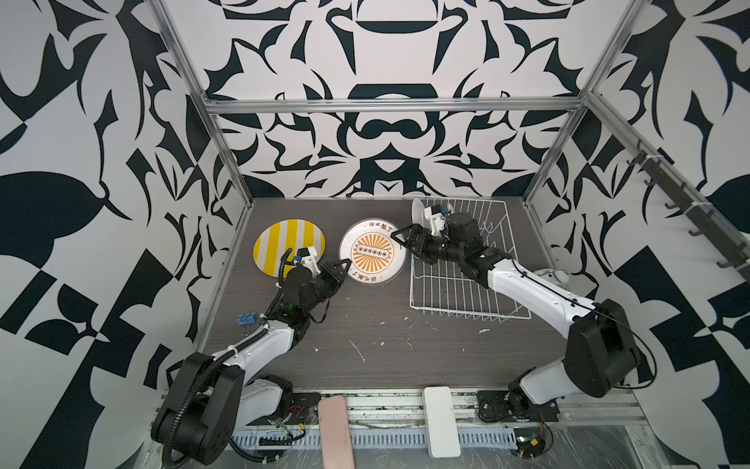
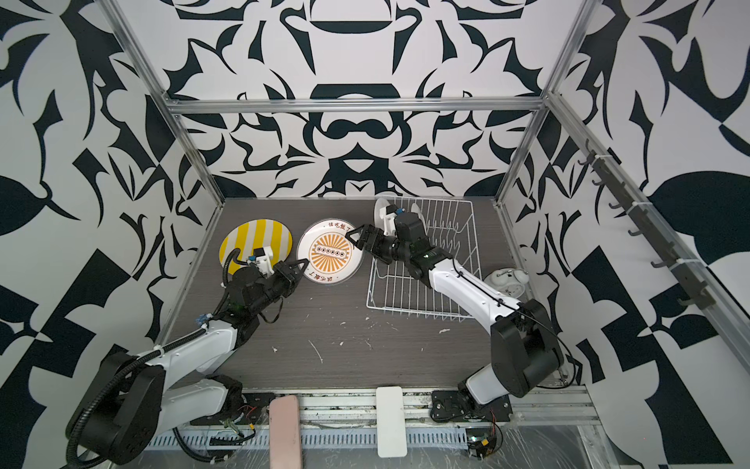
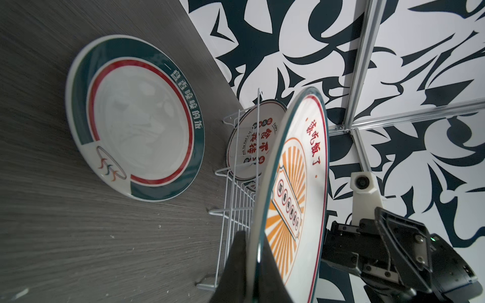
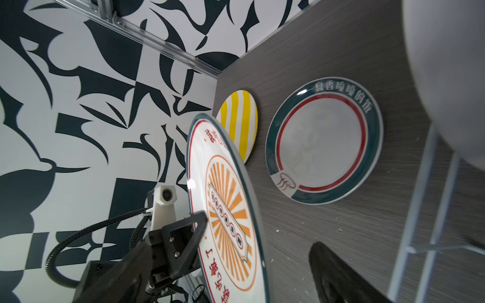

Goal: Unload the plates from the dish rack
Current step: Place the plate on the plate.

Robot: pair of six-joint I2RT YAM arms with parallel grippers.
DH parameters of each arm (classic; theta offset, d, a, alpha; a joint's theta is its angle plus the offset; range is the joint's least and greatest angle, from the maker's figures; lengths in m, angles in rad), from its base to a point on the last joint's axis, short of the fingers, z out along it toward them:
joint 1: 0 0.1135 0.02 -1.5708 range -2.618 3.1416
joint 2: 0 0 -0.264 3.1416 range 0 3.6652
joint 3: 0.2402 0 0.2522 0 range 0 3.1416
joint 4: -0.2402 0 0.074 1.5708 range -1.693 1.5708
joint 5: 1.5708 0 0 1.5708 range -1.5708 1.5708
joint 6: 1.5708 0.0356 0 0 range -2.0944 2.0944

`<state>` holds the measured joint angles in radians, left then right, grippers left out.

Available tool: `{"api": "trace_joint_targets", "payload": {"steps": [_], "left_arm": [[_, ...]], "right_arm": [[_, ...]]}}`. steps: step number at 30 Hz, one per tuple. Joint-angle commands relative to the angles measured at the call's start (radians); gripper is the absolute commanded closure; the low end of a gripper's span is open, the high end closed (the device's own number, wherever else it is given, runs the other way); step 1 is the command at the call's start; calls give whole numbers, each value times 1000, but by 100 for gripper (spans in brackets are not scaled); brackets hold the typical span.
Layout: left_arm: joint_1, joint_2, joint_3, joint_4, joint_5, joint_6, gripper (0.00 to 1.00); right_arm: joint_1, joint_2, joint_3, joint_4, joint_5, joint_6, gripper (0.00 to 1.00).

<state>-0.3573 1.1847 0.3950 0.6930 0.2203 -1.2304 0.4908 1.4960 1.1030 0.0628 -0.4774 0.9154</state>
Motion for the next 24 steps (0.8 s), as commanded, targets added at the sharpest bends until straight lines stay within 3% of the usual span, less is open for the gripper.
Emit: {"api": "trace_joint_targets", "payload": {"steps": [1,17,24], "left_arm": [[15,15,49,33,1,-4,100],[95,288,157,98,49,-7,100],[100,352,230,13,42,60,100]], "right_arm": [[-19,-23,63,-39,6,-10,1],[-82,-4,164,-135,10,-65,1],[-102,15,181,-146,-4,-75,1]]}}
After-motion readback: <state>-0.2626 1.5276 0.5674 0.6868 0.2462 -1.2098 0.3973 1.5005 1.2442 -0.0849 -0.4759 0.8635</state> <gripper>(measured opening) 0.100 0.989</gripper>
